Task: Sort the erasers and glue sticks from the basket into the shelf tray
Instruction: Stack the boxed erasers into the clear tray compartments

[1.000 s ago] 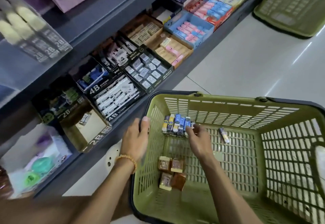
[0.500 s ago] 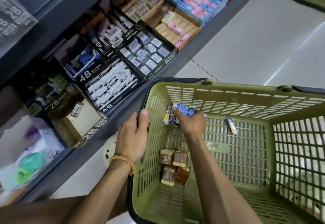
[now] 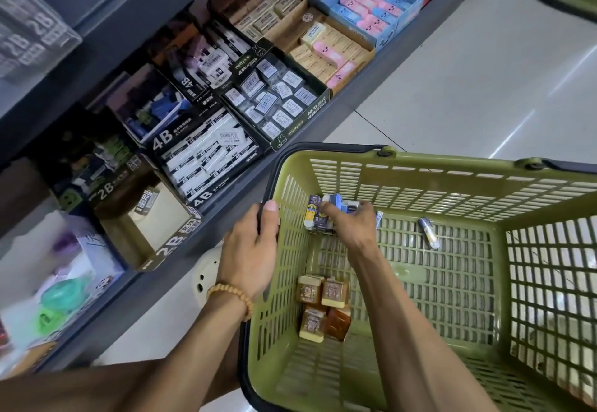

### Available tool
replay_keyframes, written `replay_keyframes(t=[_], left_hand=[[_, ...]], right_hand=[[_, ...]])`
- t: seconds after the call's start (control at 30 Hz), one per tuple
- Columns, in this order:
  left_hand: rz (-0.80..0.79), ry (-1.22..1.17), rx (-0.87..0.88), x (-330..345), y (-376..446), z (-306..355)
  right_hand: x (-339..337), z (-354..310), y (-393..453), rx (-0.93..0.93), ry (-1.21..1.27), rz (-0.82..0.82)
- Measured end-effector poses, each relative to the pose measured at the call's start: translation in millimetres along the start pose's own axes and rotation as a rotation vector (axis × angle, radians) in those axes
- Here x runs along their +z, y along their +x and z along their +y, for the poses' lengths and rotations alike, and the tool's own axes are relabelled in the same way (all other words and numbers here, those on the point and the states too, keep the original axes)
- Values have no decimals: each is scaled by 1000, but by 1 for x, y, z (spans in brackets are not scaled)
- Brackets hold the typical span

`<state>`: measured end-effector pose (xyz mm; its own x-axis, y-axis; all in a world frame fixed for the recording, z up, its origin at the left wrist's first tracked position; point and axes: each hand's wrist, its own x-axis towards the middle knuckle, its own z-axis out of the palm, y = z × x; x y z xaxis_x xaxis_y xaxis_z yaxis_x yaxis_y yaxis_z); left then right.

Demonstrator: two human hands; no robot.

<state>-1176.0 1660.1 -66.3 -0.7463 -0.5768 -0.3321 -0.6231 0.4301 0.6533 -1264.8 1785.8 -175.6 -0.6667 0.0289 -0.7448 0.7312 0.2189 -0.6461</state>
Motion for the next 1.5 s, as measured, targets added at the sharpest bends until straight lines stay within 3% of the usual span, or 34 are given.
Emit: replay_keyframes(t=[0.23, 0.53, 0.7, 0.9, 1.07, 1.23, 1.37, 1.5], left_hand=[[-36, -8, -22, -1, 6, 8], [-112, 13, -29, -19, 12, 31], [-3, -44, 28, -49, 1, 51], [42, -374, 266, -102, -22, 88], [-40, -295, 408, -150, -46, 115], [-37, -247, 441, -188, -59, 134], [45, -254, 426, -217, -61, 140], [86, -296, 407, -242, -63, 135]], right_hand=[[-22, -10, -18, 52, 343, -71], [-47, -74, -94, -37, 726, -586], [-46, -114, -135, -76, 667, -696], [-43, -156, -187, -184, 378, -793], [-41, -187, -227, -289, 268, -862], [-29, -209, -253, -372, 167, -914], [-6, -218, -273, -371, 260, -915], [16, -219, -276, -237, 406, -840]])
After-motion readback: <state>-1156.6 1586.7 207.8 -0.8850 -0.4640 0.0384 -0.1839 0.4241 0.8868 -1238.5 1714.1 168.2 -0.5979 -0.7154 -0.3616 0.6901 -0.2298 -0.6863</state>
